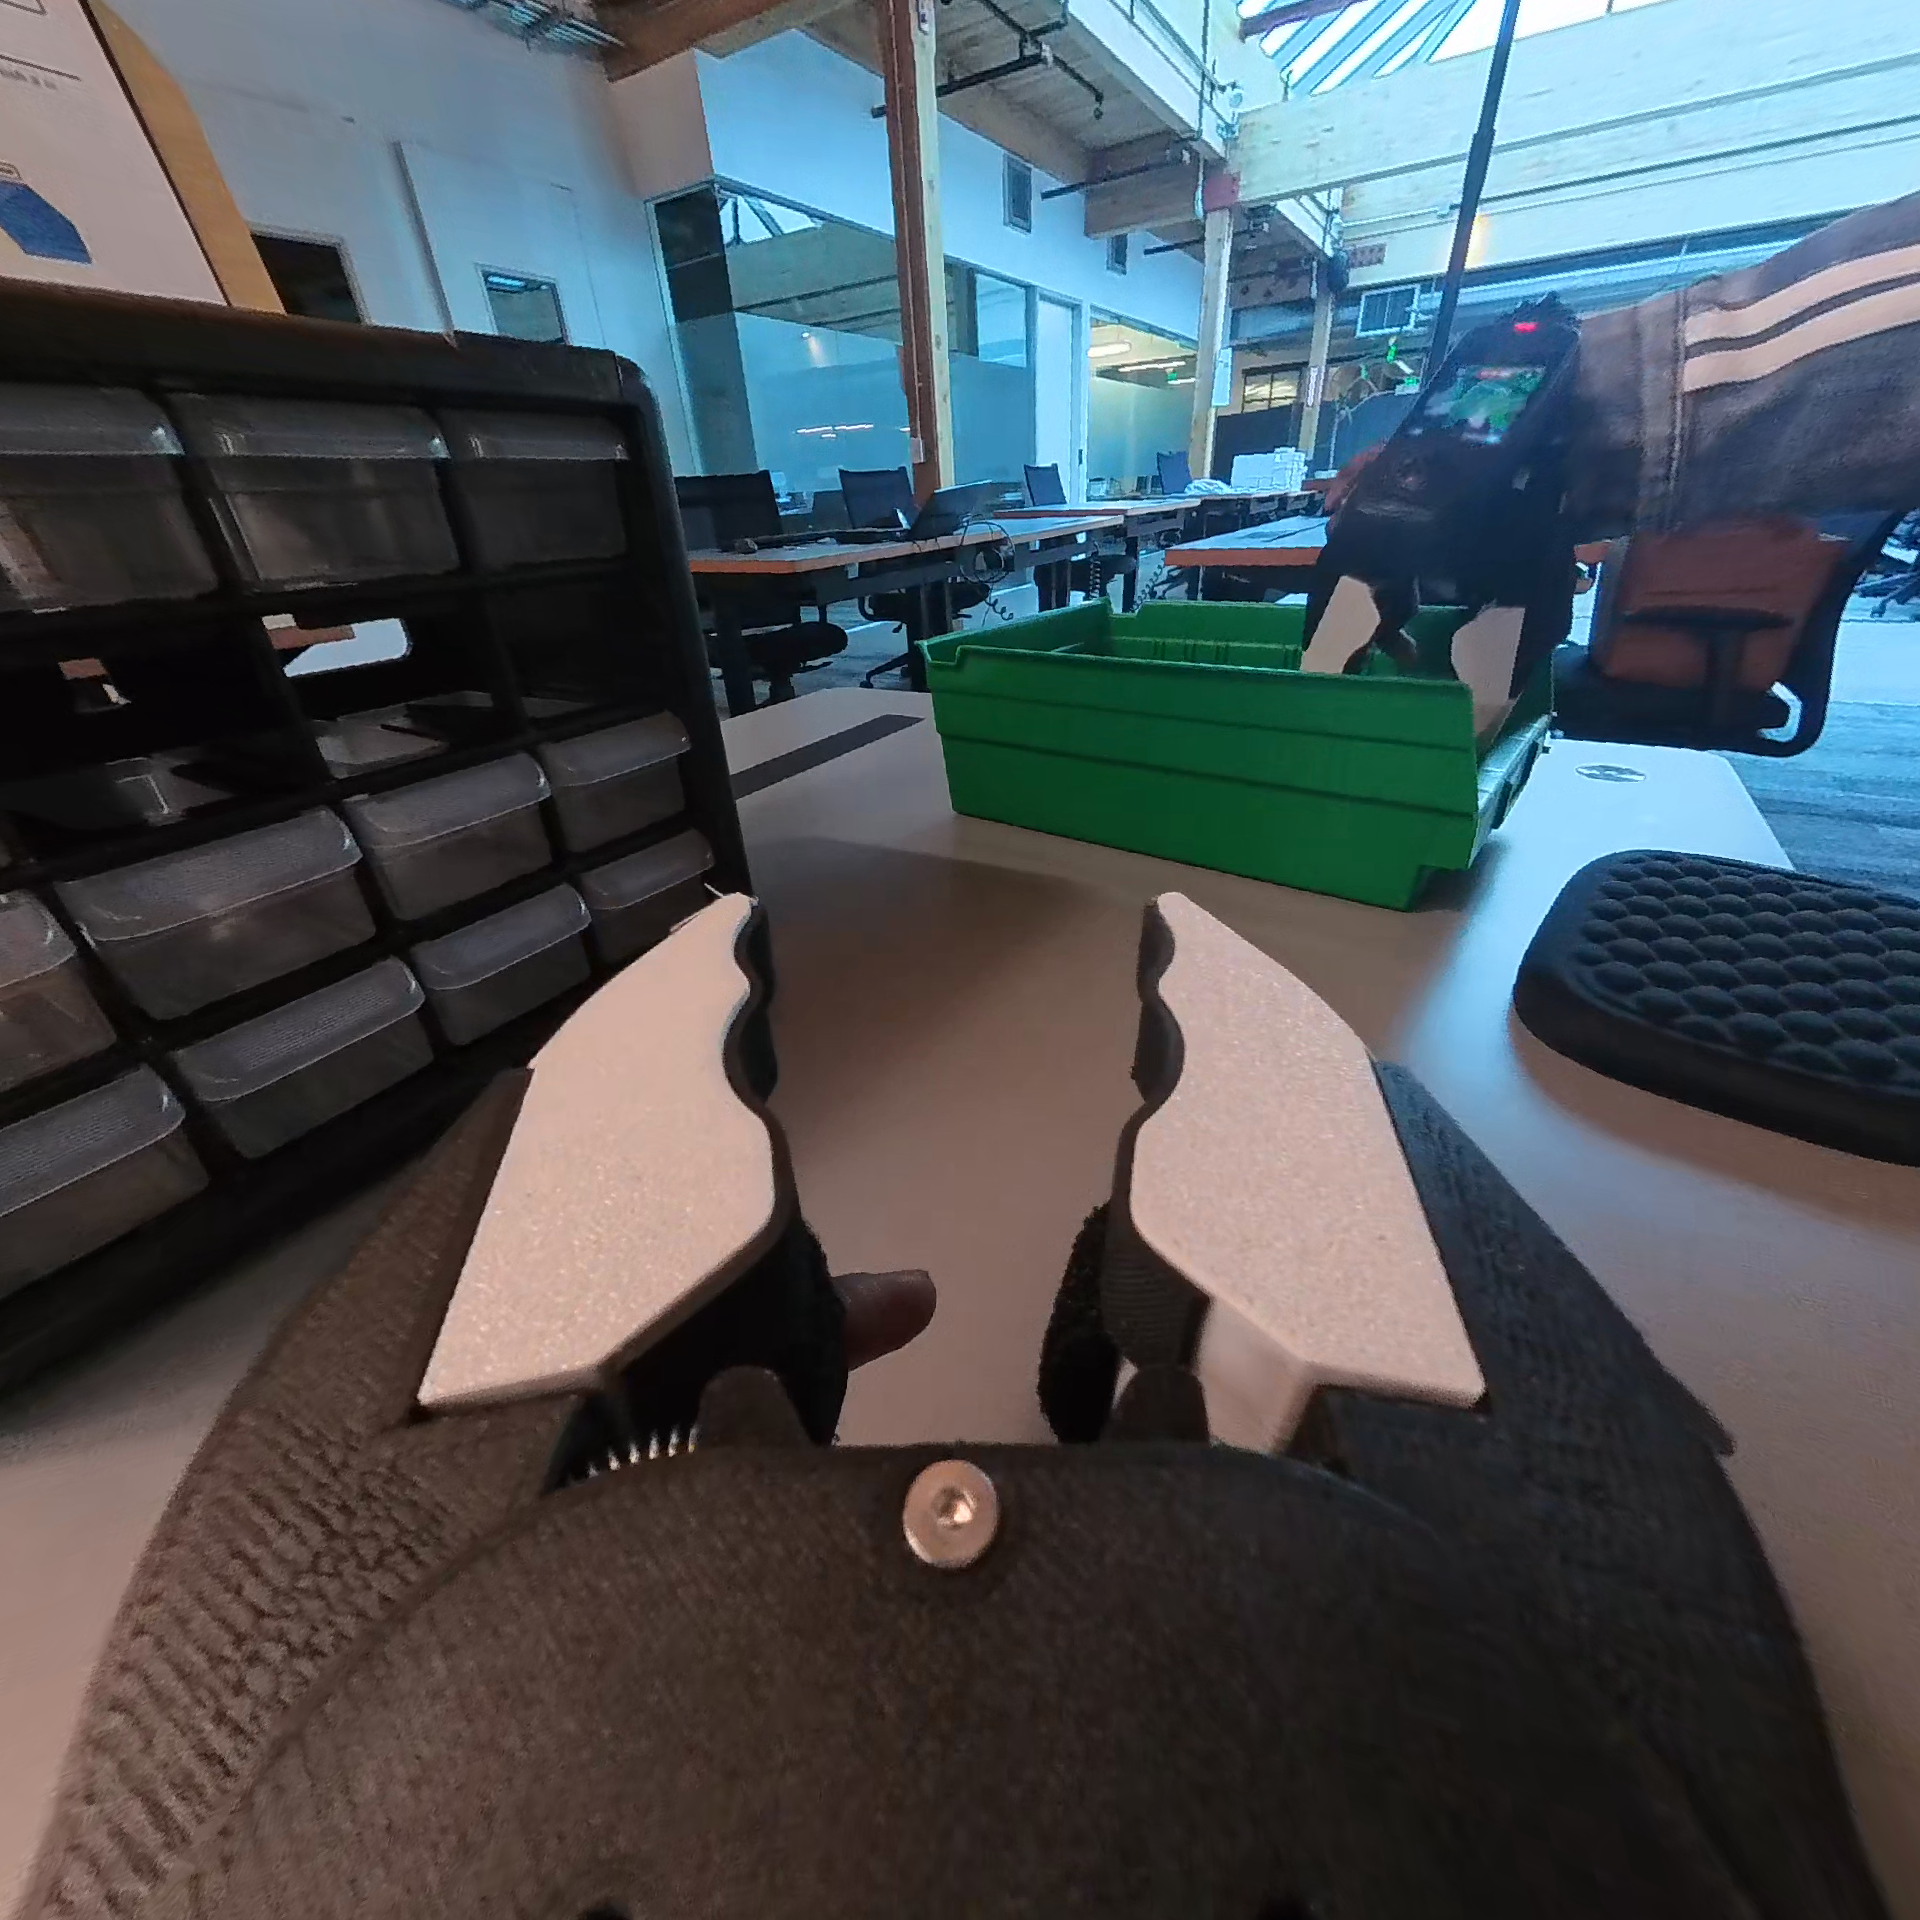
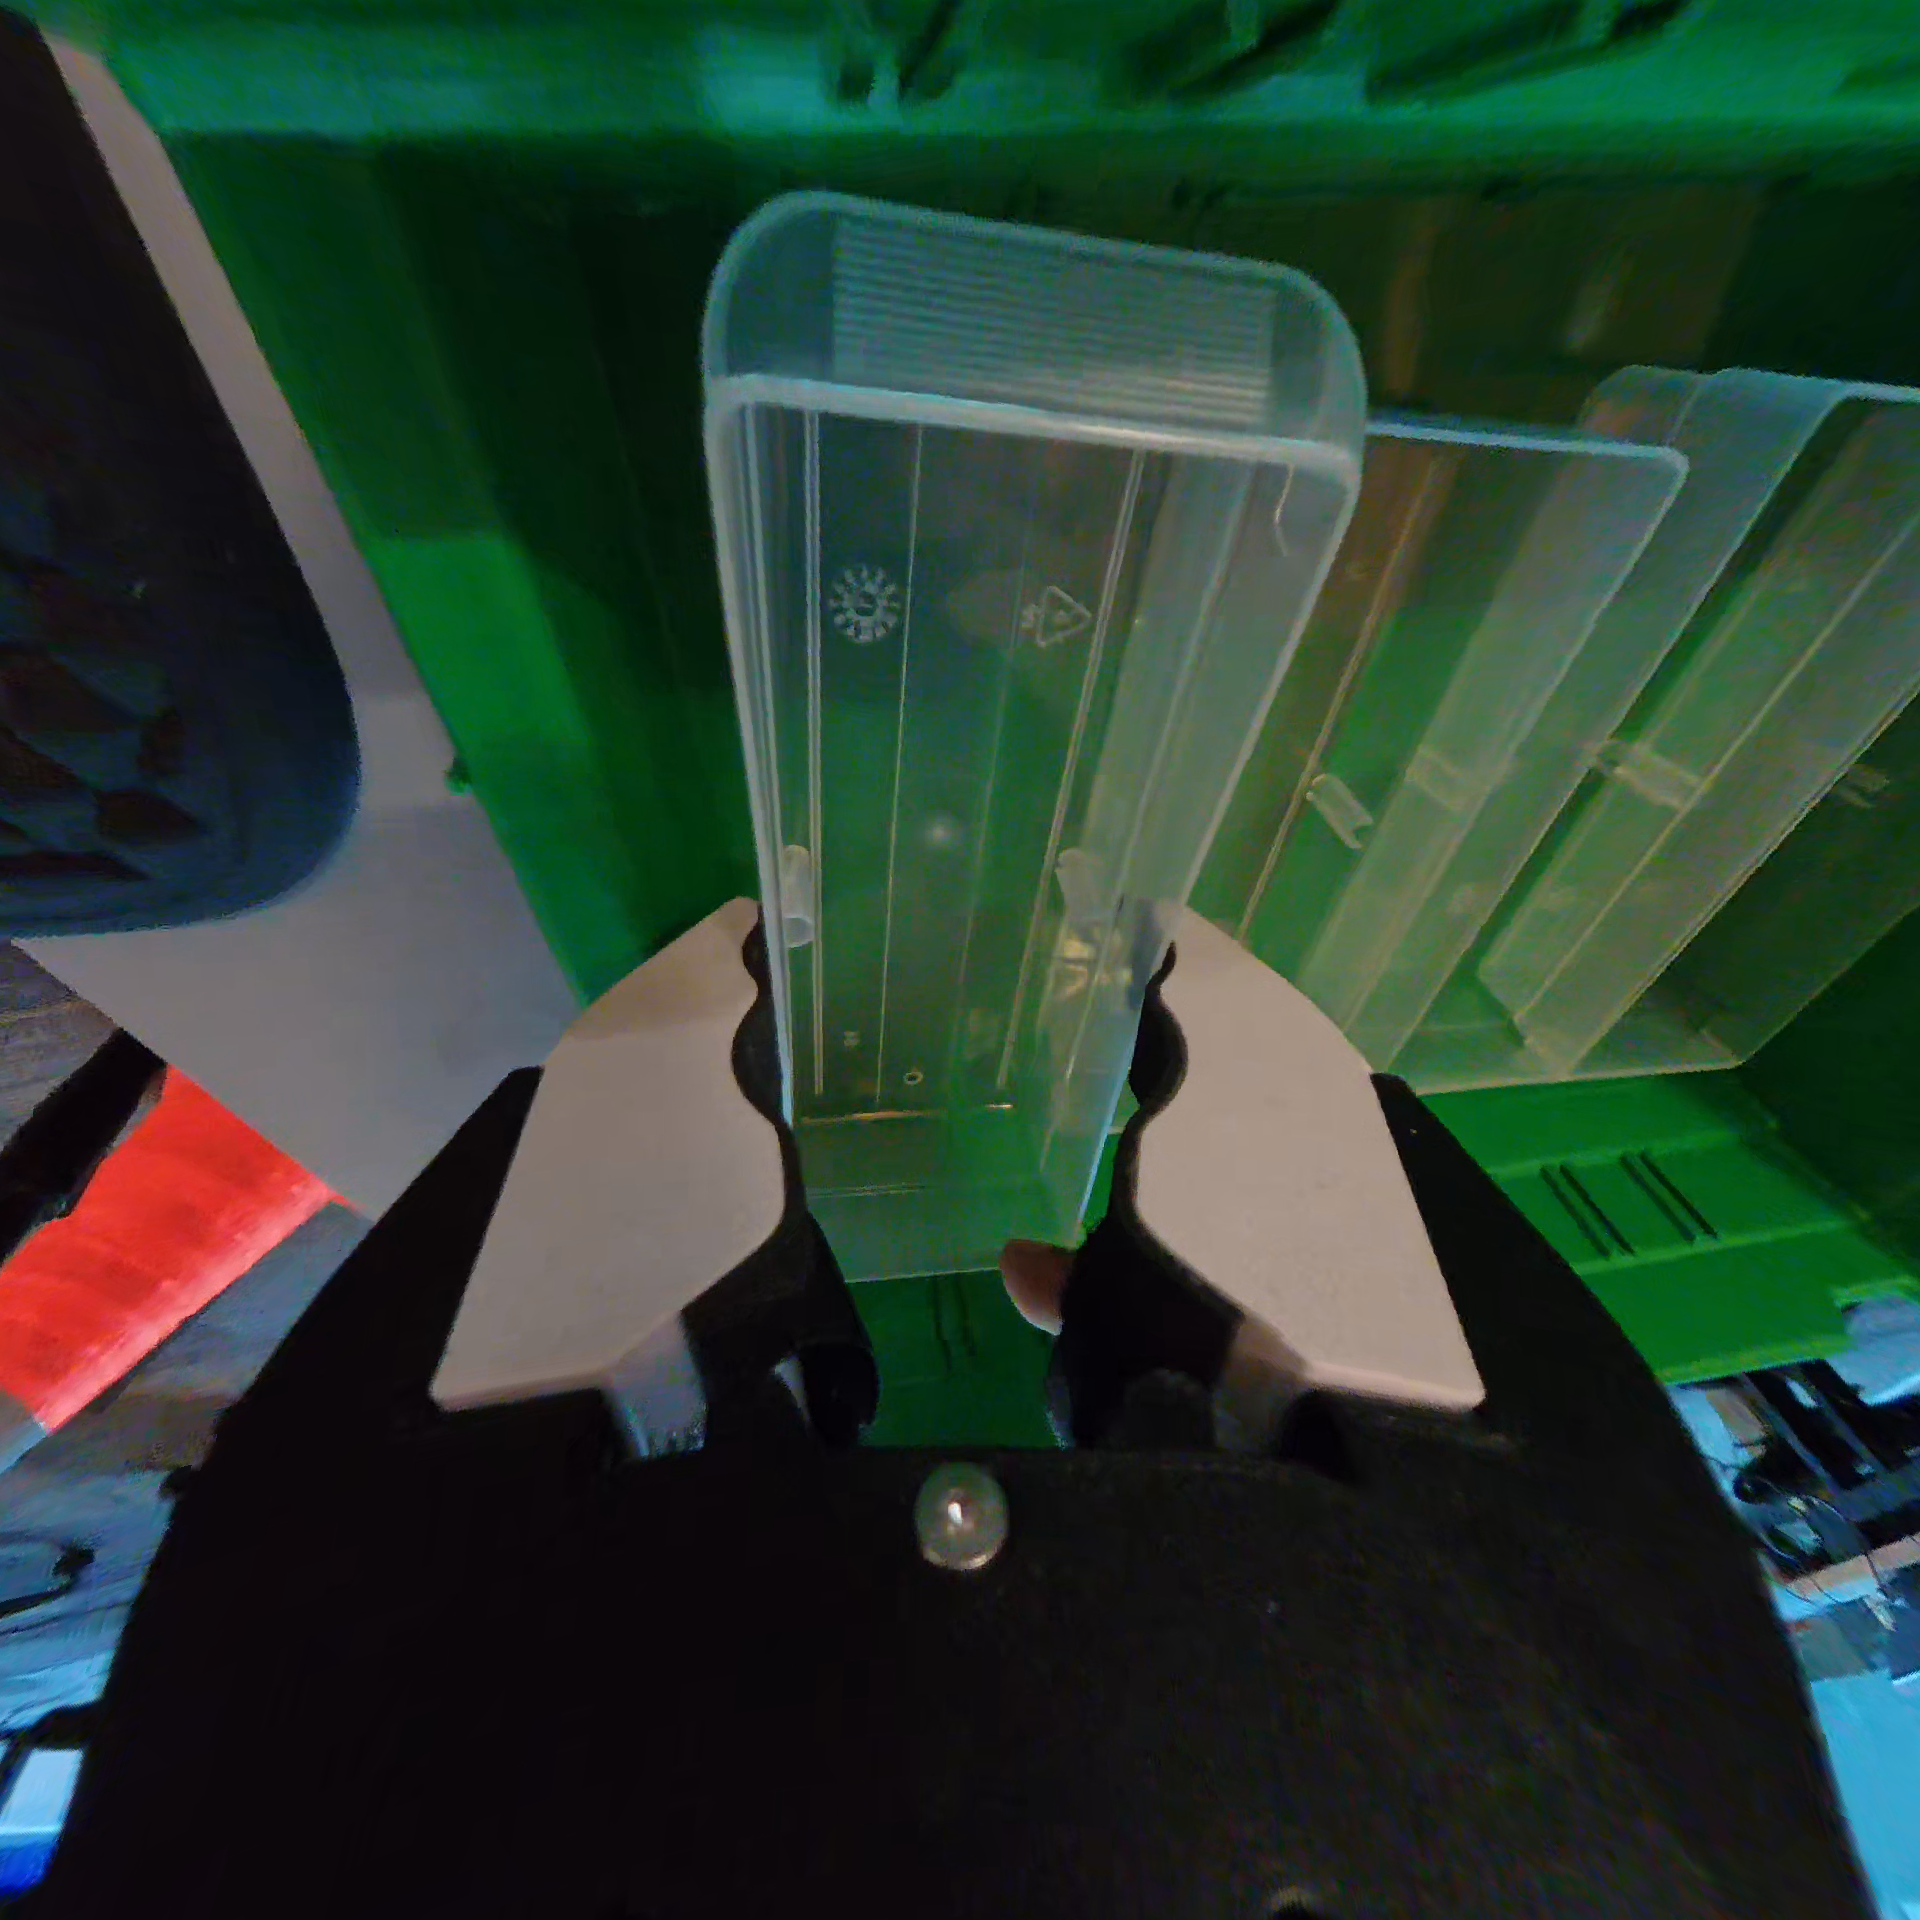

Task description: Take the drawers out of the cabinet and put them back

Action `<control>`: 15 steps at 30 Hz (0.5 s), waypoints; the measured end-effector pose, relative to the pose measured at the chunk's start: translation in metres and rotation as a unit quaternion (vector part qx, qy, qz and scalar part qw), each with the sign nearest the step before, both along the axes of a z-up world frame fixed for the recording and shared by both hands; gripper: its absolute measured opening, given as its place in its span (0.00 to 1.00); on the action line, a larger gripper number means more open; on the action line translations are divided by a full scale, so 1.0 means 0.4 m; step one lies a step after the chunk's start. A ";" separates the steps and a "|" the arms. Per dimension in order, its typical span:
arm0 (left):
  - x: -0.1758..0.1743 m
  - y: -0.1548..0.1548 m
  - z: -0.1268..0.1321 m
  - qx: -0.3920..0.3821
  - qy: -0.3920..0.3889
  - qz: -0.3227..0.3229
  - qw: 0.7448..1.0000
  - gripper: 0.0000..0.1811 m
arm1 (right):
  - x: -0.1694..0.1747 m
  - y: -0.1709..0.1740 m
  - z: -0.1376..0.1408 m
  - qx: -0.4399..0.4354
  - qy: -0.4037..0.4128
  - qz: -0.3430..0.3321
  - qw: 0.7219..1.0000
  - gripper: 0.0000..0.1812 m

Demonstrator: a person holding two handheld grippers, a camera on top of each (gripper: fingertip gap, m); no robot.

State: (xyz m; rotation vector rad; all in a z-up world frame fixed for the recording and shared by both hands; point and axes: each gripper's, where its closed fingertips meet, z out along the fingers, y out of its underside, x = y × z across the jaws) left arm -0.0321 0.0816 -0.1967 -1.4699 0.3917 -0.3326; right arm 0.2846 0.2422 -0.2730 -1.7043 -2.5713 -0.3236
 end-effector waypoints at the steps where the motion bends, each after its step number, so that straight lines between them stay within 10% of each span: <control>1: 0.000 0.000 -0.001 -0.001 0.001 0.000 1.000 0.37 | 0.002 0.003 -0.002 0.005 -0.005 0.007 1.000 0.37; 15: -0.001 0.002 -0.003 -0.002 0.002 -0.001 1.000 0.37 | 0.017 0.026 0.000 0.037 -0.029 -0.003 0.999 0.44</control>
